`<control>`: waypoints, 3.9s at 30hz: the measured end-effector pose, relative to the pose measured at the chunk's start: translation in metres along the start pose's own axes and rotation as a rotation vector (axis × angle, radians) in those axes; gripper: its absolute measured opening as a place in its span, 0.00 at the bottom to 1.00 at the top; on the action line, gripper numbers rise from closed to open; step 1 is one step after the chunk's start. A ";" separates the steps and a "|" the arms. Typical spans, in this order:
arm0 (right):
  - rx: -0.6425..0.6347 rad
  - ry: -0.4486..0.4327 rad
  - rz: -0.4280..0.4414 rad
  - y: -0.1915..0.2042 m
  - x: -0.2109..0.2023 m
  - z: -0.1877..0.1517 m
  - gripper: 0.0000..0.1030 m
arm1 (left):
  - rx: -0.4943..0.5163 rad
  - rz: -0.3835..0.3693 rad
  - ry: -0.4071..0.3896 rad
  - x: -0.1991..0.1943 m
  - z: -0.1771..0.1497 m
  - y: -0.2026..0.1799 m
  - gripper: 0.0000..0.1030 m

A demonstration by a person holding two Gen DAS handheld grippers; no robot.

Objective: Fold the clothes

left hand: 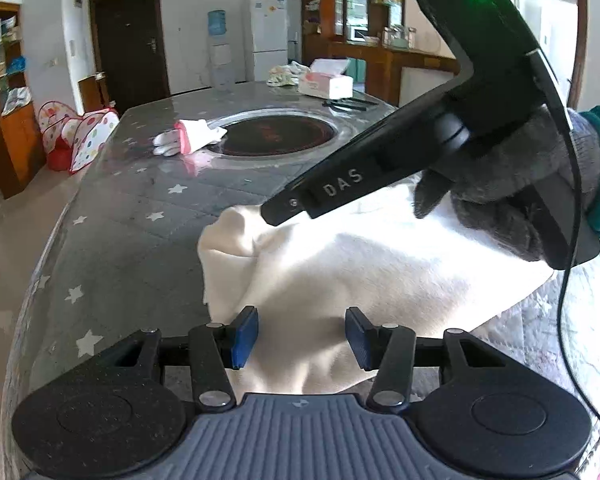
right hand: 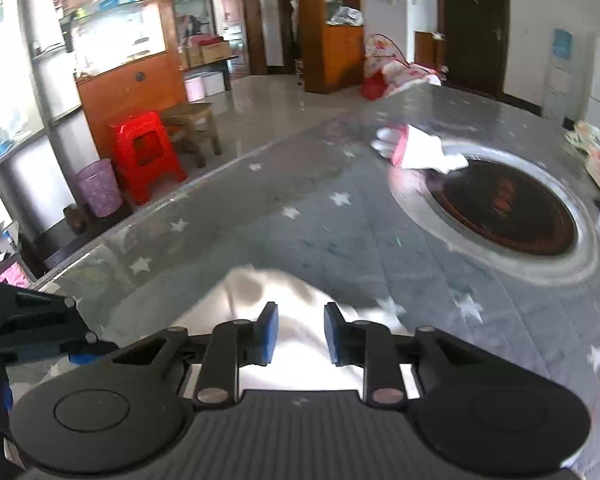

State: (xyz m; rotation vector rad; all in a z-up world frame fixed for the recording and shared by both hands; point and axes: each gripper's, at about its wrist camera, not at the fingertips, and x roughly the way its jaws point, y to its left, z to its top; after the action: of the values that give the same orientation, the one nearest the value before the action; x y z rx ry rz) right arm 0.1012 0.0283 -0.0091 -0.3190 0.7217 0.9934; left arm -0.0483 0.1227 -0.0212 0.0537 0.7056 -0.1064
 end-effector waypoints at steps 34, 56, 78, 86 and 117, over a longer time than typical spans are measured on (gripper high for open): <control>0.041 0.018 0.022 -0.025 0.014 0.018 0.09 | -0.095 0.021 -0.004 -0.011 0.010 0.038 0.43; 0.166 0.005 -0.084 -0.062 -0.053 -0.052 0.17 | -0.200 0.038 0.037 0.060 0.040 0.045 0.30; 0.167 -0.041 -0.144 -0.045 -0.141 -0.120 0.19 | -0.147 0.059 0.026 0.027 0.047 0.021 0.41; 0.176 0.001 -0.162 -0.037 -0.138 -0.147 0.19 | -0.032 0.074 0.047 0.017 0.030 -0.021 0.43; 0.330 -0.069 -0.223 -0.091 -0.093 -0.105 0.44 | -0.111 0.070 0.027 0.027 0.043 0.001 0.60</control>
State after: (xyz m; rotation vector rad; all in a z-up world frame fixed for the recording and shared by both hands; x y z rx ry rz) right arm 0.1042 -0.1377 -0.0285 -0.0737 0.7558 0.6583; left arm -0.0003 0.1180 -0.0064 -0.0262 0.7343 0.0007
